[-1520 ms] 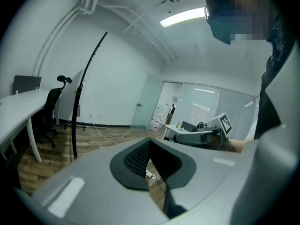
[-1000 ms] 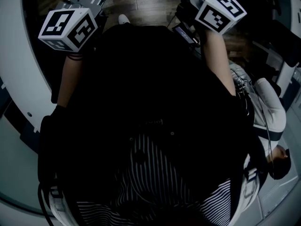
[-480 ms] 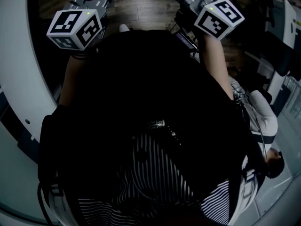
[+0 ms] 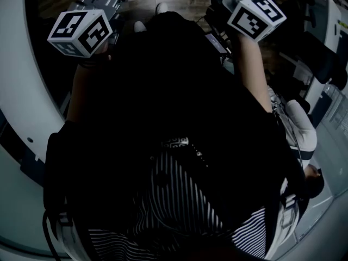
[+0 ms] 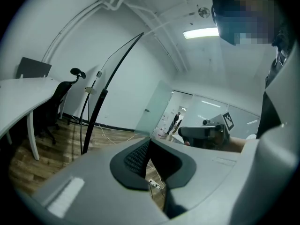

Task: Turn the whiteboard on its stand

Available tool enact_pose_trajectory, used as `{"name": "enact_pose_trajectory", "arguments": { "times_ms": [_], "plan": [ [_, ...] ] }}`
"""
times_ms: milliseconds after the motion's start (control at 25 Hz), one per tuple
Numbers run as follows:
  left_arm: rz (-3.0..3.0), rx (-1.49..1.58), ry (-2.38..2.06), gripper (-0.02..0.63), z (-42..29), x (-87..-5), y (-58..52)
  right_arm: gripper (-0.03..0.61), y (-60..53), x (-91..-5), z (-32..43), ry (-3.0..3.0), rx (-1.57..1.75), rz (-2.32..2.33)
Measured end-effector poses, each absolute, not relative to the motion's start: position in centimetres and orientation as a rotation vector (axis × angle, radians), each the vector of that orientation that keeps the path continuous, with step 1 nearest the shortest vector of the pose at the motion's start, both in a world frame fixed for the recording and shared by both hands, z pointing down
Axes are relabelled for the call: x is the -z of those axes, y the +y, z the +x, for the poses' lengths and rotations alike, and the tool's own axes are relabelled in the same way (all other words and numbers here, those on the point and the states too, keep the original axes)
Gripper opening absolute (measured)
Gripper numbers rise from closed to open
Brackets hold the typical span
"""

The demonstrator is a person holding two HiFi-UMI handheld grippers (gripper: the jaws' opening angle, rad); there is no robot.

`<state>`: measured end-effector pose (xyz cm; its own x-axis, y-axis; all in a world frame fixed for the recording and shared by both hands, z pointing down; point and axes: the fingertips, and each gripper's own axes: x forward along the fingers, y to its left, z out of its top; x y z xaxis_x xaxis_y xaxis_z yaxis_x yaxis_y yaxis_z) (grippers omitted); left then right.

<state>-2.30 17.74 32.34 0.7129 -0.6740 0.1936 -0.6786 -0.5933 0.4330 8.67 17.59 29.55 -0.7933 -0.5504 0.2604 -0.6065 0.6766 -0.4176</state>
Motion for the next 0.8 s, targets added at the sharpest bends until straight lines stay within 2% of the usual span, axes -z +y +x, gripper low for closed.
{"name": "enact_pose_trajectory", "arguments": {
  "times_ms": [440, 600, 800],
  "plan": [
    [2.455, -0.046, -1.080, 0.000, -0.3, -31.4, 11.6, 0.002, 10.2, -29.4, 9.8, -2.819, -0.758, 0.872],
    [2.452, -0.073, -1.110, 0.000, 3.7, -30.6, 7.1, 0.000, 5.0, -28.6, 13.9, -2.846, -0.759, 0.855],
    [2.426, -0.072, -1.170, 0.000, 1.4, -30.6, 2.8, 0.001, 0.0, -28.4, 12.5, -2.864, -0.753, 0.829]
  ]
}}
